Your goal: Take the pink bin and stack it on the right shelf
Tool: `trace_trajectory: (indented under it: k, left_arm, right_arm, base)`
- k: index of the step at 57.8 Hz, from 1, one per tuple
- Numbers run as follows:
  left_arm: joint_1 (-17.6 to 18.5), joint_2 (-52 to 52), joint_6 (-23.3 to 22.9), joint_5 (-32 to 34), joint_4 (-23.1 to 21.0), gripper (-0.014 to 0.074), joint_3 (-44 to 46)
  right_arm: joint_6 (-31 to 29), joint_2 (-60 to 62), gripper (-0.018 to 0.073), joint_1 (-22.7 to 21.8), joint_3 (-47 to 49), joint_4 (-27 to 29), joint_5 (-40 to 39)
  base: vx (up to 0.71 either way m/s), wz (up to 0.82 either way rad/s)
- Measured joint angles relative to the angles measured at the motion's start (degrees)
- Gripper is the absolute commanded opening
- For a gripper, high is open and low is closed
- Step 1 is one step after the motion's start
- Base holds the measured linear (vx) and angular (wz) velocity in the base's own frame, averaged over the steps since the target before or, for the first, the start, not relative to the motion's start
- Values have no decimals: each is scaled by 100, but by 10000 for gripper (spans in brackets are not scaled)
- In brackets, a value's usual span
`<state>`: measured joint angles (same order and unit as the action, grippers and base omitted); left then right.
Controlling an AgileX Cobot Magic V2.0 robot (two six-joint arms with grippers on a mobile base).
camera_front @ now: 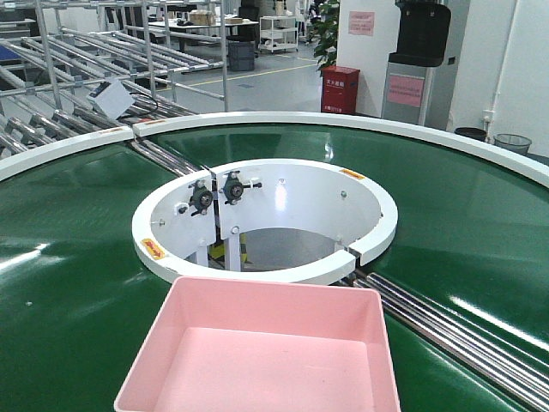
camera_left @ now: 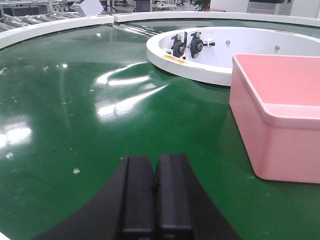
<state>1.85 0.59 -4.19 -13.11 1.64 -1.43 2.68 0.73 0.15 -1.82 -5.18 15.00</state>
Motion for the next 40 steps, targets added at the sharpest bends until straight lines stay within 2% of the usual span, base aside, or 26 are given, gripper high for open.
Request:
trace_trajectory:
  k: [25, 32, 40]
  left_arm:
    - [0, 0, -64, 94, -27, -8, 0]
    - [0, 0, -136, 506, -44, -8, 0]
    - [0, 0, -143, 1311, -50, -8, 0]
  right_arm:
    - [0, 0, -11, 0, 0, 0, 0]
    - [0, 0, -11, 0, 0, 0, 0]
    - [-5, 0, -11, 0, 0, -55, 0]
  base:
    - [0, 0]
    - [0, 0]
    - [0, 0]
